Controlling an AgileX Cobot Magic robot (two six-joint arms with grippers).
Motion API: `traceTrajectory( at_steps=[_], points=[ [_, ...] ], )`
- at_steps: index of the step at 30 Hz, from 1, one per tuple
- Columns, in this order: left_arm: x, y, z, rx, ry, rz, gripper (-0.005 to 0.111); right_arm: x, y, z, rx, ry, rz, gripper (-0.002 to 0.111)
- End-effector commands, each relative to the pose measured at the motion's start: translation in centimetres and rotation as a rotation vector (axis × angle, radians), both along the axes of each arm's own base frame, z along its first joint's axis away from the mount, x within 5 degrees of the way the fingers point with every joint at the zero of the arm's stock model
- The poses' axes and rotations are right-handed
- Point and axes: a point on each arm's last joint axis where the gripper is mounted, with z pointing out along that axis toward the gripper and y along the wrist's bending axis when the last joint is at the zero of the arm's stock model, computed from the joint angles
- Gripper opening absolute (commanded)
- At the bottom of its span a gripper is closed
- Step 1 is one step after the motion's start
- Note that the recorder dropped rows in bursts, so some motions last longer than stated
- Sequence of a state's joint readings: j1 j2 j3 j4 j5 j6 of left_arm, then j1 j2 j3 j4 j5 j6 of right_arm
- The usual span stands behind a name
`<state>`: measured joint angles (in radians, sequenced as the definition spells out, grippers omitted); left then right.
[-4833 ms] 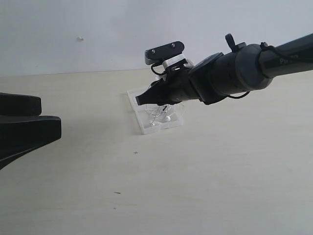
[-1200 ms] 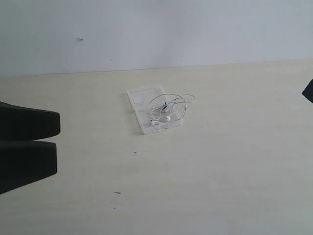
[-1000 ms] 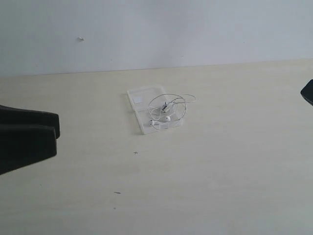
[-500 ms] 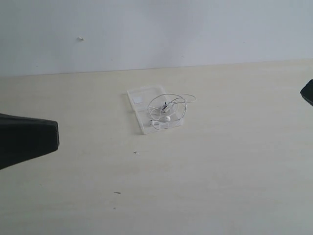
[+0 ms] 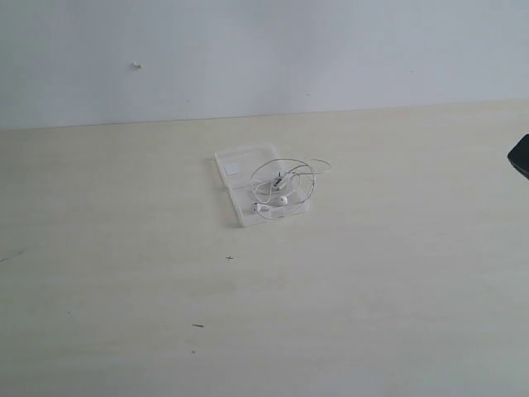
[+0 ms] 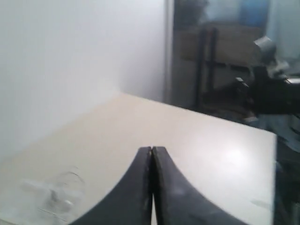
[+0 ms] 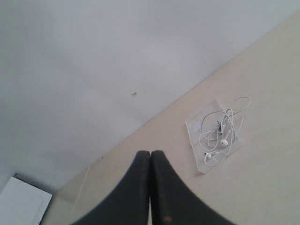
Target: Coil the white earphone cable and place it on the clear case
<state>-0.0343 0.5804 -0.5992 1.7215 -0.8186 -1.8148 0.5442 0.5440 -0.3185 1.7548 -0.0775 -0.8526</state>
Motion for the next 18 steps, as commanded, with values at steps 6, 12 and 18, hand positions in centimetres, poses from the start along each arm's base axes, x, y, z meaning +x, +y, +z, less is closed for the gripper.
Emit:
traceTrajectory(
  at_steps=[6,12,18],
  points=[
    [-6.1,3.5,0.9,0.048,-0.469,0.453,0.002,-0.1,-0.1,0.1,-0.004,-0.014,0.001,0.0],
    [-7.4,4.7,-3.1,0.105,-0.553,0.605,0.002,-0.1,-0.1,0.1,-0.004,-0.014,0.001,0.0],
    [-5.6,6.0,-7.1,0.098,-0.426,0.746,0.002,-0.1,-0.1,0.1,-0.004,-0.014,0.001,0.0]
  ],
)
